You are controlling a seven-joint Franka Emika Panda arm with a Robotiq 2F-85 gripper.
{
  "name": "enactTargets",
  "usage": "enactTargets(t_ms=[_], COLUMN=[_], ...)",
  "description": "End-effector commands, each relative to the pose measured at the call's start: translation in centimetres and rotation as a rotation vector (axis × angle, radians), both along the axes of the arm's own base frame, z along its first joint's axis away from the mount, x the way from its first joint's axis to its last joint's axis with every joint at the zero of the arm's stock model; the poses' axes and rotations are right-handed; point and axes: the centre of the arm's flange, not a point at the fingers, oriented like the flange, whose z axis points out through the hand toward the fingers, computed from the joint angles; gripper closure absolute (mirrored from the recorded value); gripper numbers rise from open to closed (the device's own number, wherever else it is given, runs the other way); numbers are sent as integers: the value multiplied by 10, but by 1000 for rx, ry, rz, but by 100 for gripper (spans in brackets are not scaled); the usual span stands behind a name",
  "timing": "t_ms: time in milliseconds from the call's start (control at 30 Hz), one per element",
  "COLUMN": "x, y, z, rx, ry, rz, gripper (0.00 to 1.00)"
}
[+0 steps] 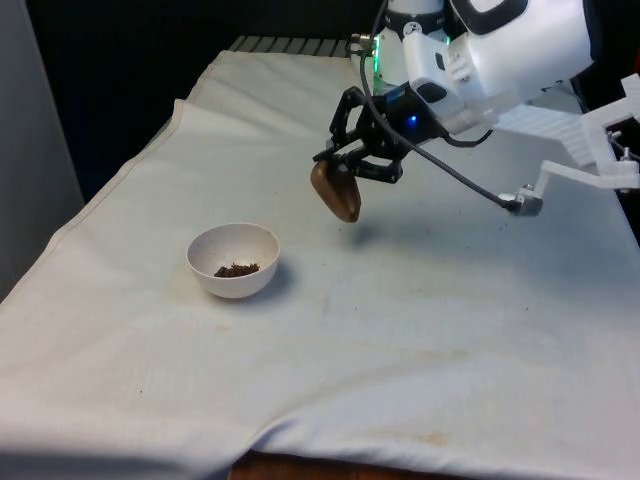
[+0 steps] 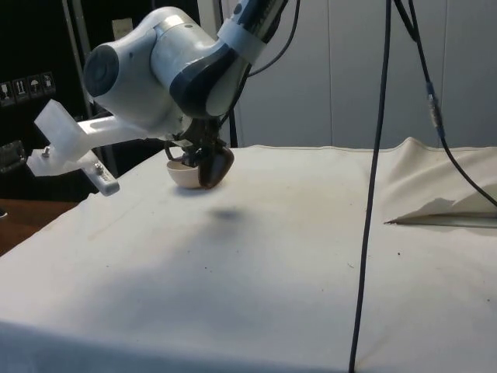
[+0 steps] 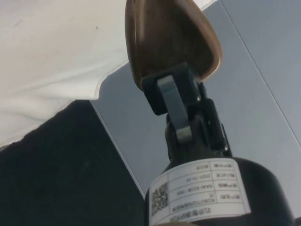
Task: Pour the coffee beans from the cup into the bowl.
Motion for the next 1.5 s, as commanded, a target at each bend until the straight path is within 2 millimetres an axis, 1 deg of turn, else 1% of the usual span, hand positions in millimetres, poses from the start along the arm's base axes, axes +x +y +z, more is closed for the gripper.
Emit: enactTargets(t_ms=[0, 233, 267, 300, 533, 567, 833, 867, 1100, 1133, 1433, 1467], x=[0, 3, 3, 3, 5, 5, 8, 8, 11, 11, 13, 14], y=[-1, -4, -3, -3, -7, -6, -9, -10, -12, -13, -15, -16], z=[0, -3, -4, -4, -6, -7, -9, -9, -11, -12, -13, -14], rx=[23, 70, 48, 77, 121, 101, 172, 152, 216, 197, 270, 253], ry=[-9, -25, -16, -27, -45, -37, -66, -60, -87, -81, -116, -110], rz=[3, -3, -5, -3, -9, -11, -13, -18, -19, -23, -25, -29], gripper=[100, 100, 100, 100, 100, 100, 100, 100, 100, 100, 100, 100])
